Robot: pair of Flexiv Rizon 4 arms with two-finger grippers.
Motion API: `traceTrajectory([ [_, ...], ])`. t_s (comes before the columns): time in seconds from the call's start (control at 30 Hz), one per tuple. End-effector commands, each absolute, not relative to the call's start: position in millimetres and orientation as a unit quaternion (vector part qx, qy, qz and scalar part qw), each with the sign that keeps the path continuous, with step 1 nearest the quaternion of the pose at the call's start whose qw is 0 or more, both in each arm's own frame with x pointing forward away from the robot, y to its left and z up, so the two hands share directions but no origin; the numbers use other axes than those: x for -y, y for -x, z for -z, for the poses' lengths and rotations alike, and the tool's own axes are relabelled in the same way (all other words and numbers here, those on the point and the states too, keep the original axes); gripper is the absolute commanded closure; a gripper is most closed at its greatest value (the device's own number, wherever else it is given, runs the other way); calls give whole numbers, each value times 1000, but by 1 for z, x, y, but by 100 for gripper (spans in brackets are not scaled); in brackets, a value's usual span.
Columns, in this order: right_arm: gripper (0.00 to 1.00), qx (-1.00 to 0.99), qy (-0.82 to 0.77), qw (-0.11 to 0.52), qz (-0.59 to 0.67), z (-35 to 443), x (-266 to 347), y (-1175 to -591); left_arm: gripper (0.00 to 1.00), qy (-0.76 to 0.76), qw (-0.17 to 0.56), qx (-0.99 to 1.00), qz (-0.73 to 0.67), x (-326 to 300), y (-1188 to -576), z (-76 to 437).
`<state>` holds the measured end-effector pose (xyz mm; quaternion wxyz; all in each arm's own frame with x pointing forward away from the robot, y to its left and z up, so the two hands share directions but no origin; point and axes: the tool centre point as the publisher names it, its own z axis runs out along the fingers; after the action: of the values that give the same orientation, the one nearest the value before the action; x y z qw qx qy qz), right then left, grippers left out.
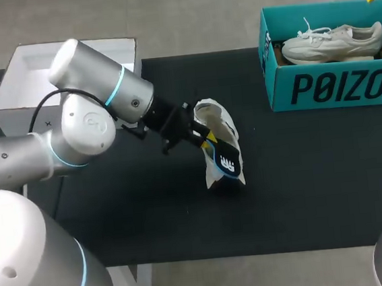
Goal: Take the shoe out of the shoebox, open the shoe tongue, remove and reinsert the insole, then place the shoe into the shoebox
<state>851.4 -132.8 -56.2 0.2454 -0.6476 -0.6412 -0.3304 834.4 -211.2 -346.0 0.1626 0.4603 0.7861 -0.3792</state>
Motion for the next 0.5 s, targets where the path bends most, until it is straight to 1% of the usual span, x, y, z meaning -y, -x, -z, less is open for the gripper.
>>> traceTrajectory([
  [0.03, 0, 642, 648, 246, 328, 56, 133, -853, 100, -458, 155, -789, 378, 217, -849, 357],
  [0.2, 0, 642, 648, 246, 328, 56, 133, -853, 100, -445, 157, -797, 378, 215, -859, 361],
  [0.3, 0, 642, 648, 246, 328, 56, 133, -853, 100, -434, 158, -791, 401, 215, -855, 355],
  [0.37, 0, 642, 648, 246, 328, 56, 133, -853, 51, -435, 159, -787, 408, 216, -848, 348],
  [0.4, 0, 642, 648, 246, 328, 56, 133, -853, 16, -433, 155, -784, 417, 216, -845, 345],
  [0.43, 0, 642, 648, 246, 328, 56, 133, -853, 25, -433, 155, -783, 419, 217, -843, 343],
  [0.5, 0, 642, 648, 246, 328, 56, 133, -853, 28, -433, 156, -782, 421, 217, -839, 338],
])
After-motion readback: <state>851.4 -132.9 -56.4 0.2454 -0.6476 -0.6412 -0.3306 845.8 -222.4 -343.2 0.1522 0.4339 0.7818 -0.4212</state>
